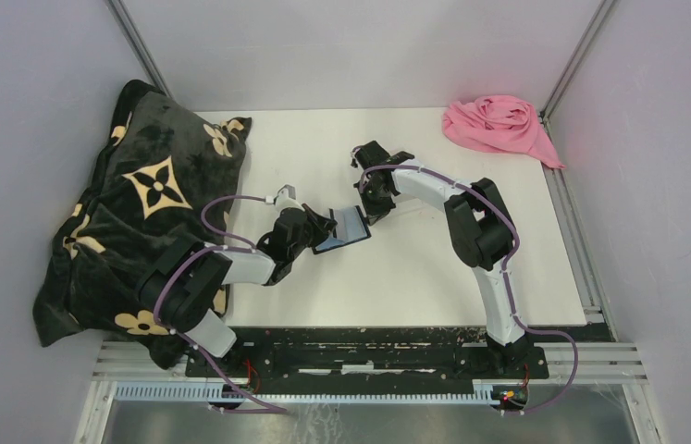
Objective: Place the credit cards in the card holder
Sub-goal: Turn over the card slot in the card holder, then insert the credit card into the card holder.
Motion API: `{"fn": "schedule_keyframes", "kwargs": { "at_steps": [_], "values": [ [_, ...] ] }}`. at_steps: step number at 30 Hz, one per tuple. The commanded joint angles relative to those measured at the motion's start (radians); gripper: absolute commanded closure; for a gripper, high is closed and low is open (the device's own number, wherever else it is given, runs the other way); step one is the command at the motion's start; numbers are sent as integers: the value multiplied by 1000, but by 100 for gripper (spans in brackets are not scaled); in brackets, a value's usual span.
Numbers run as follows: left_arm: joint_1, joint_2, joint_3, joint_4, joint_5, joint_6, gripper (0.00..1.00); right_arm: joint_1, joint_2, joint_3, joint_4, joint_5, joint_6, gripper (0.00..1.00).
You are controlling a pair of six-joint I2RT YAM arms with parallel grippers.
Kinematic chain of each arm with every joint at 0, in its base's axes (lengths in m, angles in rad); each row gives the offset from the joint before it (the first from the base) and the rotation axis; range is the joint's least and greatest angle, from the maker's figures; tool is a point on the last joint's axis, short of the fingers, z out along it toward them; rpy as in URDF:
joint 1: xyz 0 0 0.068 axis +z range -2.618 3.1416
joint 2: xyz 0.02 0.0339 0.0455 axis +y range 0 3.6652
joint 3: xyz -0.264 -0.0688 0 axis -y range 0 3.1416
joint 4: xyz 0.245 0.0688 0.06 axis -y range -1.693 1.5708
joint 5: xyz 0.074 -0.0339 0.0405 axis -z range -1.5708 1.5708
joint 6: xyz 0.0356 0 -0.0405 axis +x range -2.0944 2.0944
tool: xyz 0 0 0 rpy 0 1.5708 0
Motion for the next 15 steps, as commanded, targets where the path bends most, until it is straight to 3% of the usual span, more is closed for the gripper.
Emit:
{"fn": "schedule_keyframes", "kwargs": {
  "at_steps": [1, 15],
  "values": [
    [-3, -50, 30, 3, -54, 26, 97, -8, -64, 37, -3, 43, -15, 90],
    [-2, -127, 6, -80, -104, 67, 97, -5, -120, 100, -15, 20, -5, 90]
  ]
}}
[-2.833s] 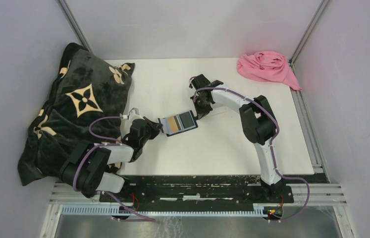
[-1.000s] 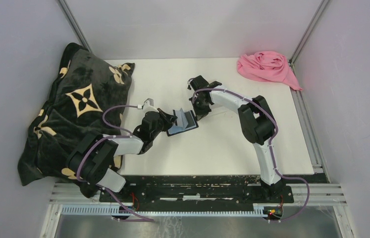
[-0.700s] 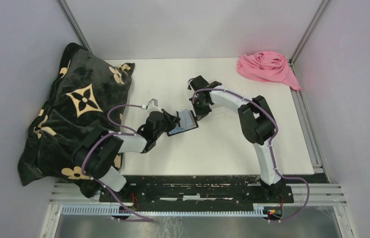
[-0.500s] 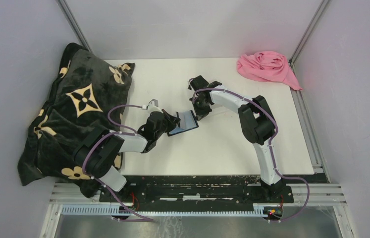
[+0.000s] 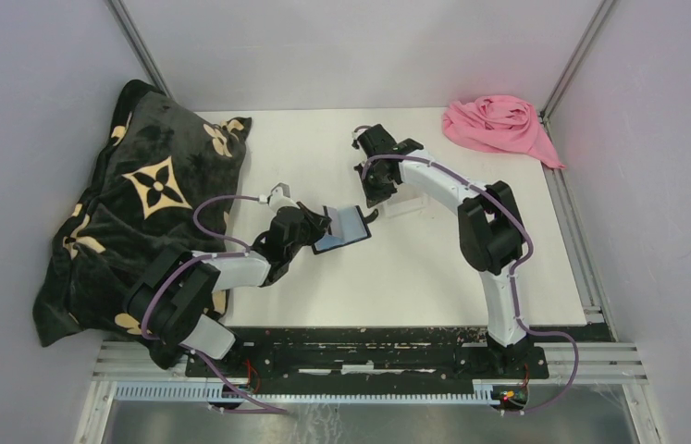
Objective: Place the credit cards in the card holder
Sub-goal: Insert the credit card into the card holder.
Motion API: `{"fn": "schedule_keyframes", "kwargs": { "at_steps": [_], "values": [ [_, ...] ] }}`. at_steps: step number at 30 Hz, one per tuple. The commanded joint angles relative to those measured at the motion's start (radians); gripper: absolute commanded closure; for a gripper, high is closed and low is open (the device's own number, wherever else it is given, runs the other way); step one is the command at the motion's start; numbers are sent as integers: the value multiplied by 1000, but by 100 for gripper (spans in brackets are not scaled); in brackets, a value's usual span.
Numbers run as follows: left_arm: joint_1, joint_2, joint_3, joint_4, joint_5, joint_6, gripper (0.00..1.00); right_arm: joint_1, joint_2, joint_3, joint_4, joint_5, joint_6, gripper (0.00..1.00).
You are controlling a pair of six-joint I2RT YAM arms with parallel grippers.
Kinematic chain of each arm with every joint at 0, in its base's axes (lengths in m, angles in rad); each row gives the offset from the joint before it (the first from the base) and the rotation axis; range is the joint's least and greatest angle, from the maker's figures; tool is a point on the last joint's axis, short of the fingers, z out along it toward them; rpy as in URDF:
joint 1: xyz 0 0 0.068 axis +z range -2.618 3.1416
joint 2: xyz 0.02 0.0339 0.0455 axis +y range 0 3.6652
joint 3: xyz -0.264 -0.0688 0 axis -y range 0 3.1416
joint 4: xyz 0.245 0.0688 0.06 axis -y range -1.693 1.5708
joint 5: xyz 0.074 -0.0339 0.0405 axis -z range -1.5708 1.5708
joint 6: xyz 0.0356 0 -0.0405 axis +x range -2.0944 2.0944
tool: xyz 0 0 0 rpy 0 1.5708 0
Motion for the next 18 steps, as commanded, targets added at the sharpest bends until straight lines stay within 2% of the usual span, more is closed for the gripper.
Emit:
{"fn": "schedule_keyframes", "kwargs": {
  "at_steps": [1, 18],
  "values": [
    [-1, -41, 4, 1, -41, 64, 97, 2, -50, 42, 6, -23, -1, 89],
    [-3, 10, -66, 100, -47, -17, 97, 26, 0, 12, 48, -100, 14, 90]
  ]
}}
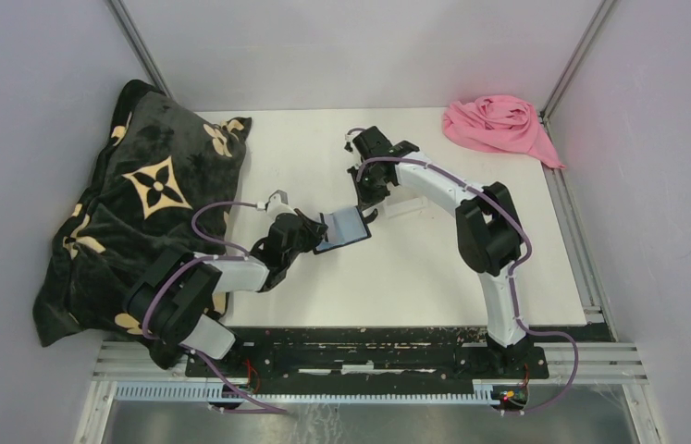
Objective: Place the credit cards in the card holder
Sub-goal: Insert the credit card into the card holder.
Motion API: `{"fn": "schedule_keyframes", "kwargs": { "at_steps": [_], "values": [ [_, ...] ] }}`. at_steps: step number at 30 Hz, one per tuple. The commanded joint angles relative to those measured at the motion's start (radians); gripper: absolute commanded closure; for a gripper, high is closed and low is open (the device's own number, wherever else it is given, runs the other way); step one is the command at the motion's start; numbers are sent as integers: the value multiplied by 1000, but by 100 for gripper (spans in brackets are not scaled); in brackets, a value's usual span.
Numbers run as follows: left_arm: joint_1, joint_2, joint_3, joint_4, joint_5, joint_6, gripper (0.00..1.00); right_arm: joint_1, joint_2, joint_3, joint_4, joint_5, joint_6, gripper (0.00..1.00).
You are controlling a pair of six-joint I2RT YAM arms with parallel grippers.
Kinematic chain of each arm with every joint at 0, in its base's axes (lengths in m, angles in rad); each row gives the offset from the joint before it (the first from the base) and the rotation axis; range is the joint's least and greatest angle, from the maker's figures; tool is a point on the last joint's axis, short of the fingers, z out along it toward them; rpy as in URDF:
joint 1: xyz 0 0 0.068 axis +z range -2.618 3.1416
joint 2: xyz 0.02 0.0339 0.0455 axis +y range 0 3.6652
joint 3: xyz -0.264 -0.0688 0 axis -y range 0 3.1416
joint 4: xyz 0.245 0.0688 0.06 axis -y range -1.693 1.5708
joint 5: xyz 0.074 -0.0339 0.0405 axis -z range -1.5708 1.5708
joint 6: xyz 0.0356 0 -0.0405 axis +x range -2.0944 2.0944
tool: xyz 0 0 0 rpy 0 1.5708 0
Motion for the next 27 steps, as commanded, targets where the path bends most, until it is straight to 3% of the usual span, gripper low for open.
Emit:
{"fn": "schedule_keyframes", "kwargs": {
  "at_steps": [1, 27],
  "values": [
    [-3, 19, -12, 99, -30, -33, 97, 7, 12, 3, 30, -14, 7, 90],
    [-25, 134, -45, 268, -37, -146, 97, 7, 66, -66, 41, -2, 5, 91]
  ]
}}
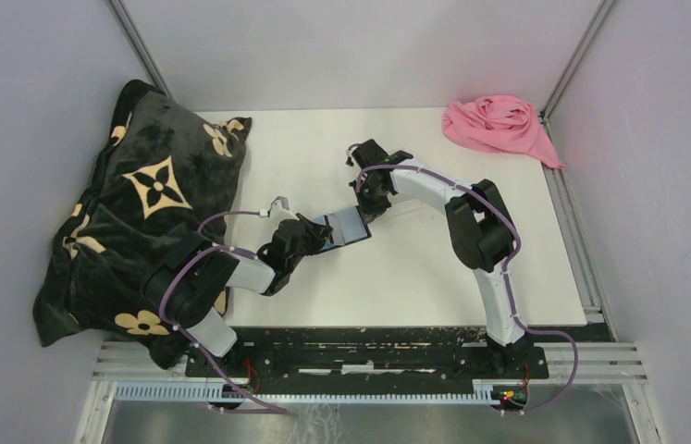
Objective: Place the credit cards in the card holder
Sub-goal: Insert the credit card into the card holder.
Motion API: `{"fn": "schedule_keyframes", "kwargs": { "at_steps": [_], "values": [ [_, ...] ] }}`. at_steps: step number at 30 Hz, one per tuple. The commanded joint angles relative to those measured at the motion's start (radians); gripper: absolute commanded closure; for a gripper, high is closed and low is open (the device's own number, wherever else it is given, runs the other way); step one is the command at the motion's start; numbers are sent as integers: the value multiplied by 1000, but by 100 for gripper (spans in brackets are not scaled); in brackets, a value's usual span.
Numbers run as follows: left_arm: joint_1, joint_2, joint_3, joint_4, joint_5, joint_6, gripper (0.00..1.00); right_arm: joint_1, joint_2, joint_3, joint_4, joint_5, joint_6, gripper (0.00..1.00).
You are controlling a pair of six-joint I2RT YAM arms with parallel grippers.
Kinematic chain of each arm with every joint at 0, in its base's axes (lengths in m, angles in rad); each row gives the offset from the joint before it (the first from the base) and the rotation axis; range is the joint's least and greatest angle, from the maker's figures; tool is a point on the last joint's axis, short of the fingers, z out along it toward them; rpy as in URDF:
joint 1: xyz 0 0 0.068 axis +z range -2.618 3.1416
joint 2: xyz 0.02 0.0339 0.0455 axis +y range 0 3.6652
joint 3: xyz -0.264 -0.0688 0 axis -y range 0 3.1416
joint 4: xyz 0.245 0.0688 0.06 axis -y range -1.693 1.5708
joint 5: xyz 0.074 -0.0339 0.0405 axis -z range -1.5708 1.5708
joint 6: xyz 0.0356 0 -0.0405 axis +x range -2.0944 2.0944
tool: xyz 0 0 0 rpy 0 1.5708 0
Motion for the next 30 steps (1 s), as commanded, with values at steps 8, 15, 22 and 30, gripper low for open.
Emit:
{"fn": "schedule_keyframes", "kwargs": {
  "at_steps": [8, 15, 22, 30],
  "values": [
    [-5, 40, -11, 103, -59, -61, 97, 4, 4, -40, 37, 0, 5, 92],
    [-5, 84, -18, 153, -67, -93, 97, 5, 6, -51, 36, 0, 5, 92],
    [-5, 103, -23, 172, -97, -116, 97, 5, 8, -62, 37, 0, 6, 93],
    [-5, 135, -29, 198, -116, -143, 97, 7, 13, -68, 39, -3, 7, 93]
  ]
}}
